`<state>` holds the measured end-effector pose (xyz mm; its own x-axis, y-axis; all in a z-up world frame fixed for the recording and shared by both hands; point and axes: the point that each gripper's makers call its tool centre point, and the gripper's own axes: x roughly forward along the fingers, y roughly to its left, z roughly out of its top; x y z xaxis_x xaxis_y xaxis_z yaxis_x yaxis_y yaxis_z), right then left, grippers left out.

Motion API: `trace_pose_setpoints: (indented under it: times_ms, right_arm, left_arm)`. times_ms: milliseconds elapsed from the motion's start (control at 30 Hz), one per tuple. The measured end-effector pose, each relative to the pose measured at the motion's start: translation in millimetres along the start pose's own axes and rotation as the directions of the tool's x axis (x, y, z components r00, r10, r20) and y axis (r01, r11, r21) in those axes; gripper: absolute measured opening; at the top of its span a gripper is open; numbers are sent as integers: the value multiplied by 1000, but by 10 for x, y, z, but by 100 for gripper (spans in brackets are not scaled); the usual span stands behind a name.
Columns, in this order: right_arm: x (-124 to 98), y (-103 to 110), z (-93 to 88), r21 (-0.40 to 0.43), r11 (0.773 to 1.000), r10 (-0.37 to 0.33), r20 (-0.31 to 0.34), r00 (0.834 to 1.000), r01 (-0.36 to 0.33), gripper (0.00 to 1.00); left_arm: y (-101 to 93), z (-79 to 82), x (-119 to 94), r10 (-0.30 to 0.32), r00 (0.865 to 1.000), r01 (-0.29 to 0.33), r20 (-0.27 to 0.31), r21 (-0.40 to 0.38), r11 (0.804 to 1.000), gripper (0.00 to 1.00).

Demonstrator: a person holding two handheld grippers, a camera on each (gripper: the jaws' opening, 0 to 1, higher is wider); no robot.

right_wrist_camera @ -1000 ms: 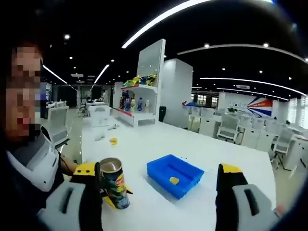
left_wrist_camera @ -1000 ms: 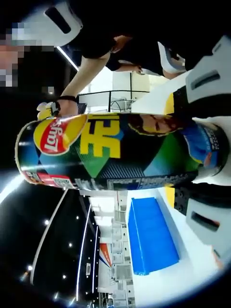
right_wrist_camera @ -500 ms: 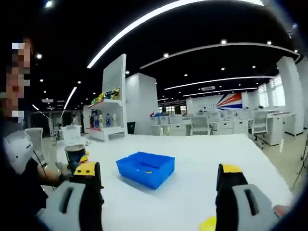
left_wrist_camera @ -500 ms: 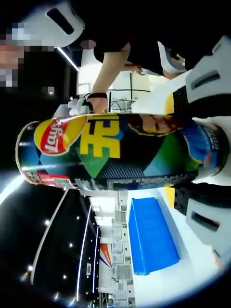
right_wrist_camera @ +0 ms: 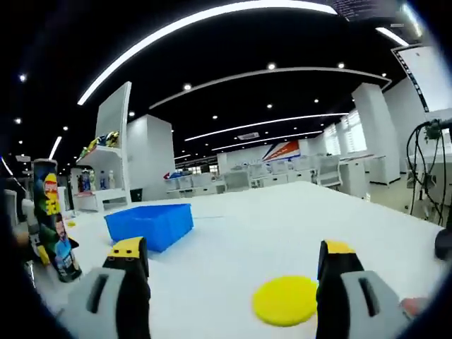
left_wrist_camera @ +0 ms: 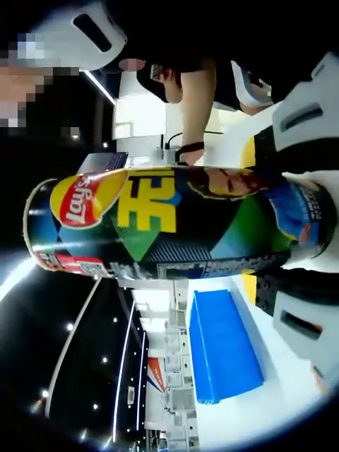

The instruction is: Open the lid of the chip container on the table, take out the chips, place them into the box in front of the container, and close the lid

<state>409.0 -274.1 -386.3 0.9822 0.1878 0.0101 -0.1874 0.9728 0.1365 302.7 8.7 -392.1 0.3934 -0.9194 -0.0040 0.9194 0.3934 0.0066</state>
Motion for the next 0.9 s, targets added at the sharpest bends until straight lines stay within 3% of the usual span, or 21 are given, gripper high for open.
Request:
trace_pose_setpoints:
  times_ms: [67, 100, 133, 233, 300, 367, 533, 700, 900]
  right_arm:
    - [-10, -174, -49, -117, 989, -91, 2, 996, 91, 97]
    - [-16, -237, -42, -203, 970, -129, 35, 991, 133, 97]
    - [-11, -254, -49, -227, 963, -141, 43, 989, 147, 97]
    - [18, -232, -105, -166, 977, -131, 17, 991, 132, 97]
    - [12, -305, -194, -119, 980, -162, -36, 986, 157, 97]
    - [23, -330, -206, -97, 983, -159, -34, 987, 155, 97]
    - [51, -265, -312, -128, 984, -137, -72, 988, 127, 97]
    - [51, -273, -449, -171, 975, -163, -140, 977, 138, 96]
    - [42, -306, -446, -174, 974, -174, -140, 975, 149, 89]
  left_arm:
    - [3, 1, 0, 0, 1000, 0, 1, 1, 1000, 53]
    - [4, 1, 1, -1, 1000, 1, 1, 0, 1000, 53]
    - [4, 1, 1, -1, 1000, 1, 1, 1, 1000, 53]
    - [2, 1, 2, -2, 1000, 2, 2, 1, 1000, 53]
    - [-2, 0, 5, -4, 1000, 4, 3, 2, 1000, 53]
    - [-4, -1, 6, -3, 1000, 3, 3, 4, 1000, 53]
    - [-8, -5, 6, -1, 1000, 1, 3, 6, 1000, 53]
    - [-9, -8, 4, 0, 1000, 0, 4, 7, 1000, 53]
    - [-8, -8, 6, -4, 1000, 4, 5, 9, 1000, 53]
